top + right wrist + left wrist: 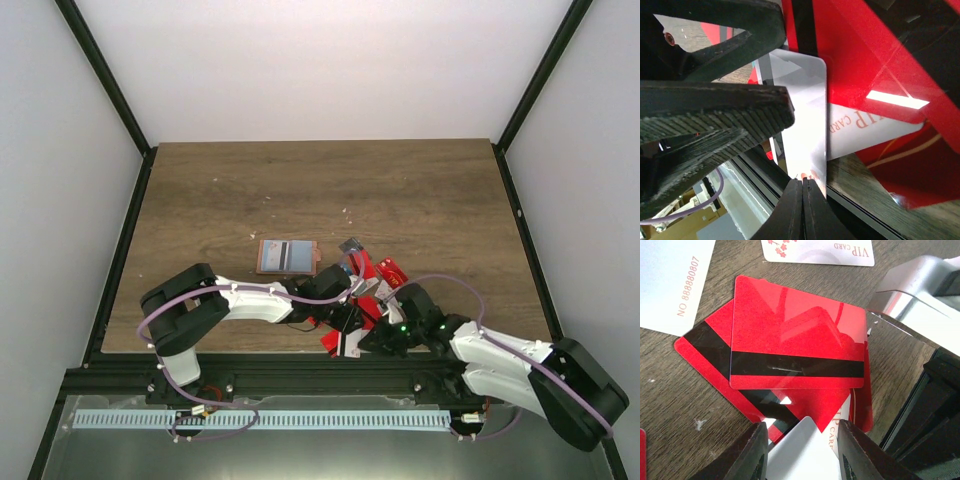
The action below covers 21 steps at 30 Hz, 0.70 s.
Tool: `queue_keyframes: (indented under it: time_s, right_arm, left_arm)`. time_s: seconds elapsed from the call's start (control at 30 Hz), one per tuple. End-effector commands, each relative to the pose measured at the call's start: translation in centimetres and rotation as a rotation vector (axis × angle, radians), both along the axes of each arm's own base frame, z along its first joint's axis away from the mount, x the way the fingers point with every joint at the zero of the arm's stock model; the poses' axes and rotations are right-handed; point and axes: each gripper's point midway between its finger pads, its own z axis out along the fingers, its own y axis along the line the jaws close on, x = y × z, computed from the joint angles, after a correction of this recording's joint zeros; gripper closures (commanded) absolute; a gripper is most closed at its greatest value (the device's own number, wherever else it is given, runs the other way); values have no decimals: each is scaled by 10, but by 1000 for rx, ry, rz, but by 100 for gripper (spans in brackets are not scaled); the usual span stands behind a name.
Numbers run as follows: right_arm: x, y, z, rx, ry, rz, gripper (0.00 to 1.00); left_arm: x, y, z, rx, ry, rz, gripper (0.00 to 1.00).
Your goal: Put the credit cards into the card holder
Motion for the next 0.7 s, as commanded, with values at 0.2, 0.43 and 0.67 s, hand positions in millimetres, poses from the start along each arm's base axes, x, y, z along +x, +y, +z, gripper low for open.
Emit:
queue_keyframes:
  time_s: [0.2, 0.43, 0.67]
  right_arm:
    - [-29, -12, -8, -40, 54, 115, 65]
    - [-22, -5, -4, 6, 22, 102, 54]
    - [-18, 1, -7, 33, 29, 88, 54]
  left_arm:
    - [8, 11, 22, 34, -44, 48, 59]
    - [13, 21, 17, 81, -52, 74, 58]
    - [3, 28, -1, 104, -2, 70, 59]
